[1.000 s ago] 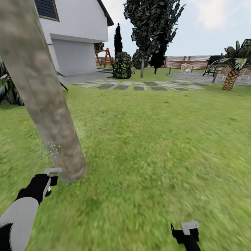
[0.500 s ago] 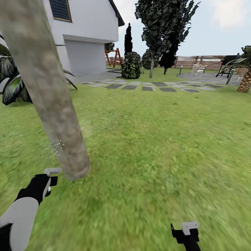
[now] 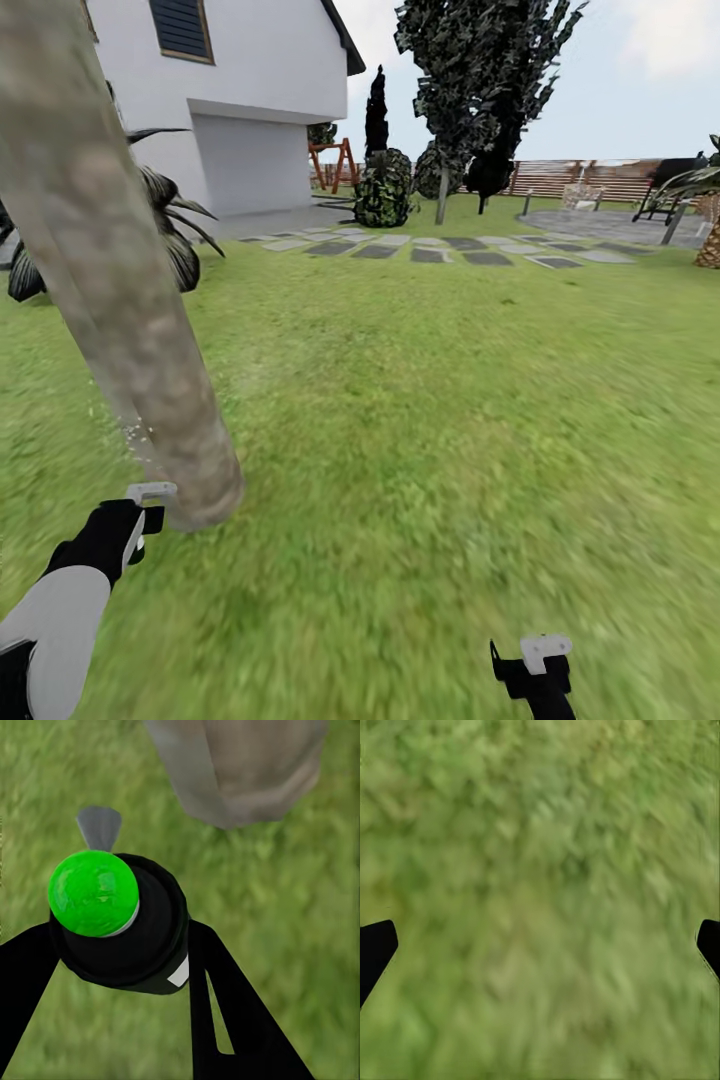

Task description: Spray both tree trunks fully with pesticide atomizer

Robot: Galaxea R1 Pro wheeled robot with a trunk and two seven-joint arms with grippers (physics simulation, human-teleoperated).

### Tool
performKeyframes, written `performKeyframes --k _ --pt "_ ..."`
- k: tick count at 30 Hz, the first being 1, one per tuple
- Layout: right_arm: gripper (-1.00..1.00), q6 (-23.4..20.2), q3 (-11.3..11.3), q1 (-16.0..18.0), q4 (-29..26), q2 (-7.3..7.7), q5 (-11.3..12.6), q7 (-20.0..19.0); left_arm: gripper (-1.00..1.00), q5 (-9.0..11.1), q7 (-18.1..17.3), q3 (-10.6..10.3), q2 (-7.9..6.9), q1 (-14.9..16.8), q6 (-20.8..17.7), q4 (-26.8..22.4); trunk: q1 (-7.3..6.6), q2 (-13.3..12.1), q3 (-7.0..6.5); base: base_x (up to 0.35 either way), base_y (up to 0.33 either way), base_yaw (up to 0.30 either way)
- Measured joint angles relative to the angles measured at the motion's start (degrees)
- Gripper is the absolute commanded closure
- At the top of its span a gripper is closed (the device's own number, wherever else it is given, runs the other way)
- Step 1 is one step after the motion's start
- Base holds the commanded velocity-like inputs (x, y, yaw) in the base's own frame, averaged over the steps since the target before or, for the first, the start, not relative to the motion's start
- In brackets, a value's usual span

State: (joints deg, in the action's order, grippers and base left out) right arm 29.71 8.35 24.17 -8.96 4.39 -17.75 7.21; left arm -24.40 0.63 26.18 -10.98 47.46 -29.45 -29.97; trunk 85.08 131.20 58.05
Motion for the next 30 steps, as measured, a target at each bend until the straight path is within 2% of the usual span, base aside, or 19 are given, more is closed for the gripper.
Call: performKeyframes --k 12,18,21,25,26,30 --pt "-1.00 0.0 0.0 0.0 0.0 0.00 0.0 -0.1 1.00 -0.2 0.0 -0.1 0.01 -0.1 0.1 0.0 0.00 0.0 0.00 0.213 -0.203 0.273" --pt "-1.00 0.0 0.0 0.0 0.0 0.03 0.0 0.0 1.00 0.0 -0.1 -0.3 0.11 -1.1 0.0 0.2 0.00 0.0 0.00 0.168 -0.231 0.040" --pt "-1.00 0.0 0.1 0.0 -0.1 0.08 0.0 0.0 1.00 0.2 -0.1 -0.3 0.17 -1.1 0.1 2.8 0.00 0.0 0.00 0.186 -0.228 0.001" --pt "-1.00 0.0 0.1 0.0 0.0 0.09 0.0 0.0 1.00 0.2 -0.2 -0.2 0.19 -1.1 0.2 4.0 0.00 0.0 0.00 0.235 -0.184 0.000" --pt "-1.00 0.0 0.1 0.0 0.0 0.09 0.0 0.0 1.00 0.2 -0.2 -0.1 0.18 -1.2 0.5 4.1 0.00 0.0 0.00 0.244 -0.173 0.000" --pt "-1.00 0.0 0.1 0.0 0.0 0.09 0.0 -0.1 1.00 0.2 0.0 0.0 0.10 -2.7 5.5 4.2 0.00 0.0 0.00 0.149 -0.100 0.000"
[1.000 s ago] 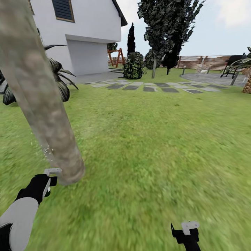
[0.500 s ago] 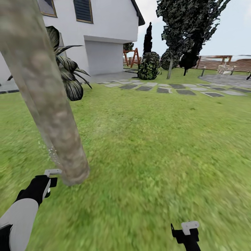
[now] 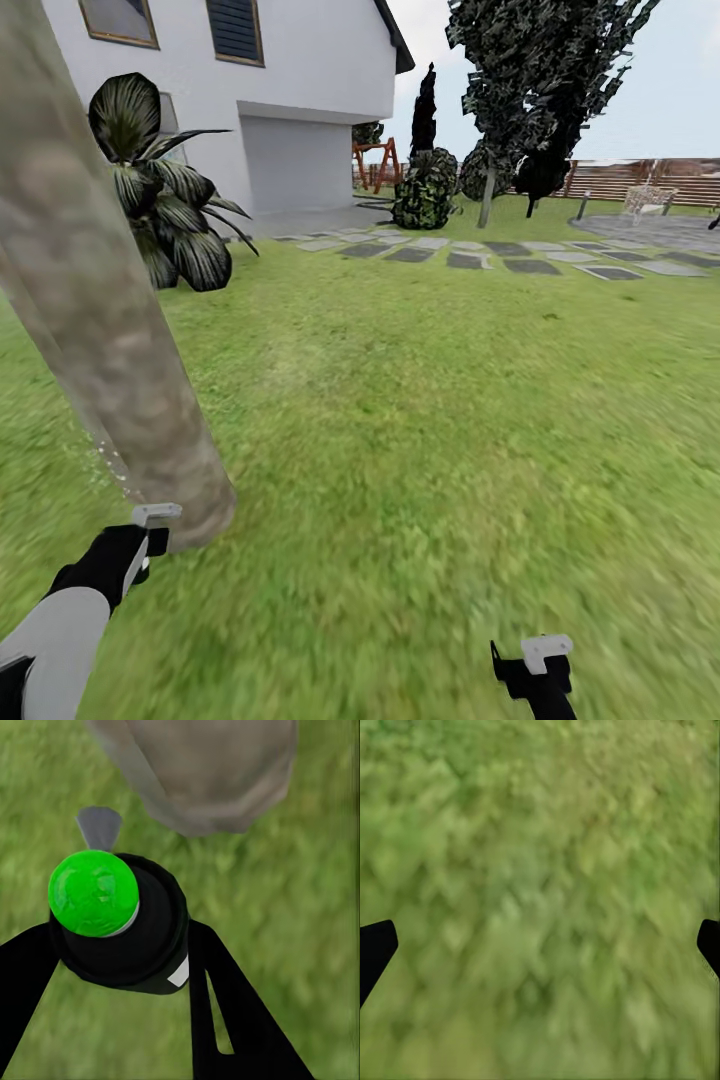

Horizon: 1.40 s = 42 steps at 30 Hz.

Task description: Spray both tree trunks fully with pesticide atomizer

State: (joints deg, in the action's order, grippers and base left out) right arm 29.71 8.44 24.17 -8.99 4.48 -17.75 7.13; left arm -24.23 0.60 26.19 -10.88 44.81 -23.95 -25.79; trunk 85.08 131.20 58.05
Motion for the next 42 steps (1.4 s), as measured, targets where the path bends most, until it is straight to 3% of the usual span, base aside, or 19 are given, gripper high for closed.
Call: performKeyframes --k 9,16,26,33,42 --pt "-1.00 0.0 0.0 0.0 0.0 -0.05 0.0 0.0 1.00 0.2 0.0 0.1 0.59 -1.0 1.1 2.3 0.00 0.0 0.00 -0.001 -0.011 0.227" --pt "-1.00 0.0 0.0 0.0 0.0 -0.02 0.0 0.0 1.00 -0.1 0.1 0.0 3.28 -0.9 1.2 -0.2 0.00 0.0 -0.01 -0.002 -0.239 0.089" --pt "-1.00 0.0 0.0 0.0 -0.1 0.00 0.0 0.1 1.00 0.0 -0.2 -0.4 3.31 -0.7 0.8 -6.7 0.00 0.0 -0.01 0.115 -0.071 0.177" --pt "-1.00 0.0 0.0 0.0 -0.1 0.00 0.0 0.1 1.00 -0.1 -0.8 -0.6 3.01 0.1 -2.3 -7.5 0.00 0.0 0.00 0.001 0.000 0.276" --pt "-1.00 0.0 0.0 0.0 -0.1 0.00 0.0 0.0 1.00 -0.2 -1.5 -0.7 3.26 6.7 -5.3 -7.5 0.00 0.0 -0.01 0.000 0.000 0.092"
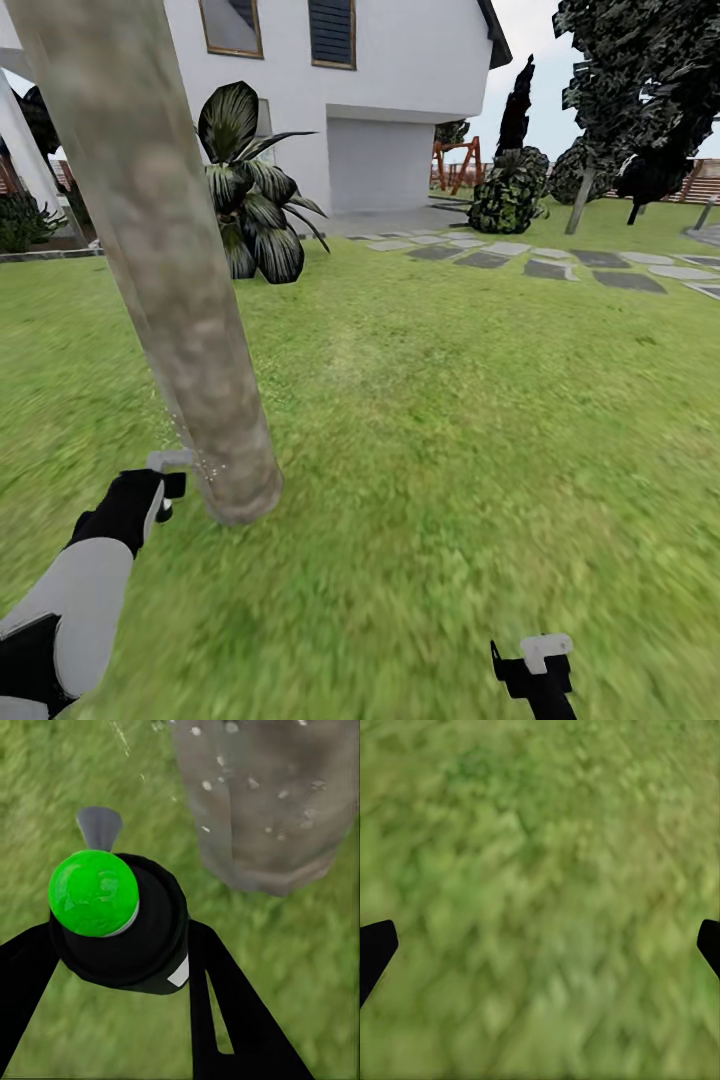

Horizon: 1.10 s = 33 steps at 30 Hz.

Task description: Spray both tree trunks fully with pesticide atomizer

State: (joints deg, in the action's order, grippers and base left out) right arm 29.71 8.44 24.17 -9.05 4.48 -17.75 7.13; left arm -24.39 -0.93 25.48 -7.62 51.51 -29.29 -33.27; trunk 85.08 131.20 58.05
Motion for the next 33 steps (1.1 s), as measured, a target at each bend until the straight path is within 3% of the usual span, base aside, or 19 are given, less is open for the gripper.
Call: performKeyframes --k 4,17,26,33 --pt "-1.00 0.0 0.0 0.0 0.0 0.00 0.0 0.0 1.00 -0.1 0.0 -0.1 0.22 1.0 -2.0 0.0 0.00 0.0 0.01 0.000 -0.017 0.000" --pt "-1.00 0.0 0.0 0.0 0.0 0.00 0.0 0.0 1.00 -0.2 0.0 -0.1 0.17 0.8 -2.1 0.0 0.00 0.0 0.01 0.112 -0.231 0.000" --pt "-1.00 0.0 0.0 0.0 0.0 0.00 0.0 0.1 1.00 -0.1 0.1 -0.3 -0.06 0.3 -1.8 0.1 0.00 0.0 0.01 0.036 -0.263 0.257" --pt "-1.00 0.0 0.0 0.0 0.0 0.00 0.0 0.0 1.00 -0.2 0.3 -0.1 0.07 0.2 -1.8 0.3 0.00 0.0 0.01 0.142 -0.238 0.037"
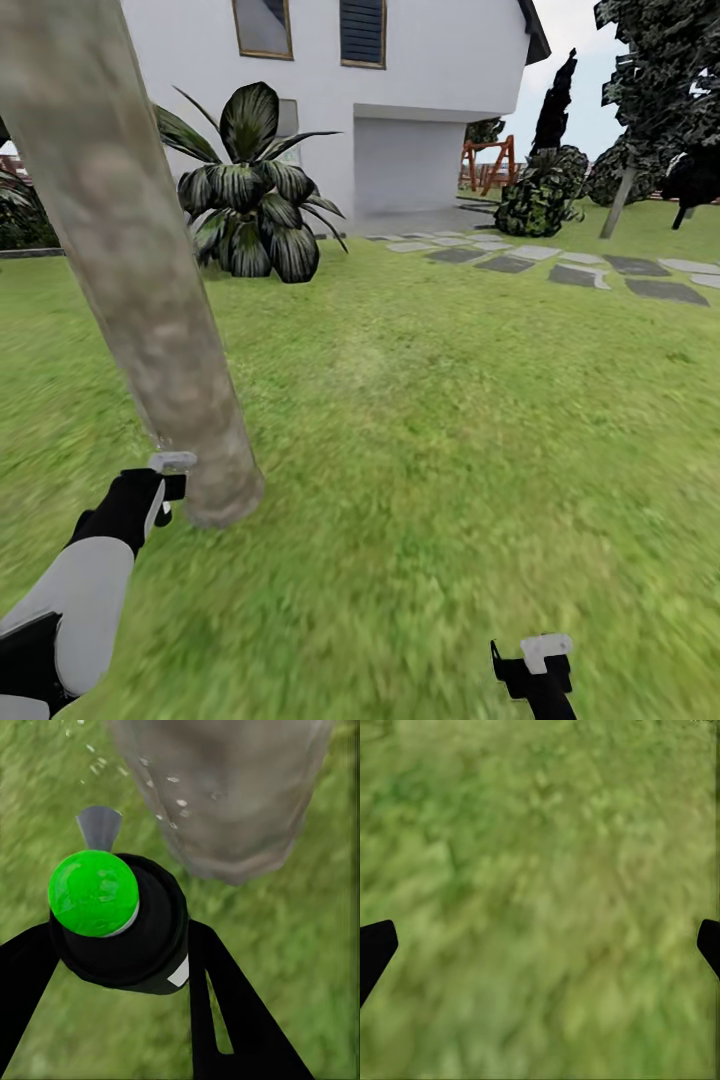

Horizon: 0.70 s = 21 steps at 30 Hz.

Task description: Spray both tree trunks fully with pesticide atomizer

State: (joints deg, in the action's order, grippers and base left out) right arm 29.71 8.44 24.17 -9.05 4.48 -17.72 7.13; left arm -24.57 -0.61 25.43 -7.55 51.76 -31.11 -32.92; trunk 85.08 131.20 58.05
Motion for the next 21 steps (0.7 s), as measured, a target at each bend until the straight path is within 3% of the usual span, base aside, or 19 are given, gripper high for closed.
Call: performKeyframes --k 7,12,17,21 --pt "-1.00 0.0 0.0 0.0 0.0 0.00 0.0 0.0 1.00 0.0 0.1 -0.1 -0.07 0.1 0.3 -0.4 0.00 0.0 0.00 -0.171 -0.194 0.200" --pt "-1.00 0.0 0.0 0.0 0.0 0.00 0.0 0.0 1.00 0.0 -0.1 -0.1 0.00 0.7 -0.2 -0.4 0.00 0.0 0.00 -0.308 -0.020 0.277" --pt "-1.00 0.0 0.0 0.0 0.0 -0.06 0.0 0.0 1.00 0.0 -0.2 -0.2 0.22 0.9 -0.3 -0.4 0.00 0.0 0.00 -0.049 0.000 0.160" --pt "-1.00 0.0 0.0 0.0 0.0 0.00 0.0 0.0 1.00 0.1 -0.3 -5.7 0.45 1.7 -0.7 -0.4 0.00 0.0 -0.01 -0.001 0.000 0.007"
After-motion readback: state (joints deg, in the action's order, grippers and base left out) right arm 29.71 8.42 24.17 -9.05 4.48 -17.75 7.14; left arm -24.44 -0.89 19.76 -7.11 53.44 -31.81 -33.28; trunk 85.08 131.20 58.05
